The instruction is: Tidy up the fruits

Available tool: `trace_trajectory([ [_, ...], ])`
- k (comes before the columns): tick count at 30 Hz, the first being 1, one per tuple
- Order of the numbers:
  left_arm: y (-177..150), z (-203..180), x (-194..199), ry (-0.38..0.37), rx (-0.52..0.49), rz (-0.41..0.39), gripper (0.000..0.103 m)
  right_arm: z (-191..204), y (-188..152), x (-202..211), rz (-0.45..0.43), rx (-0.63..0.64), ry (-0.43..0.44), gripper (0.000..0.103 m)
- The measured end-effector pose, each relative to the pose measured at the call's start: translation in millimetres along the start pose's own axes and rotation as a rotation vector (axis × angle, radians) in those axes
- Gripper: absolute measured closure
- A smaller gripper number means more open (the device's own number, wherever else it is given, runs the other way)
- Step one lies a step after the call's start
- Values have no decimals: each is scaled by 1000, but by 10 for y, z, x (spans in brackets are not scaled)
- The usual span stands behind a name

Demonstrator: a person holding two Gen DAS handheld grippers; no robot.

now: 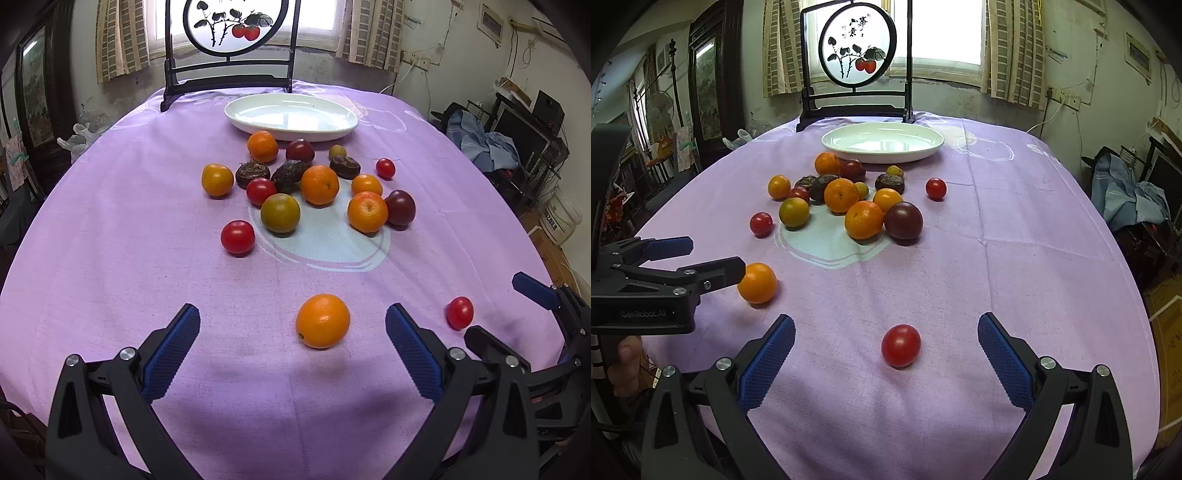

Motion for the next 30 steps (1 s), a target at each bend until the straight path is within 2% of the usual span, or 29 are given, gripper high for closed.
trace_trajectory([
  [30, -75, -10, -31, 5, -1, 26, 4, -2, -38, -66, 21, -13, 14, 4],
])
Point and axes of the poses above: each gripper's, at about its wrist camera, not at the fingertips, and x roughly against the way its jaws point, z to its left, y to its top, the point moved 6 cm from there along -x, roughly the way its jaws point, and after that the axes turned 12 degrees about -z, right-handed, at the moved point
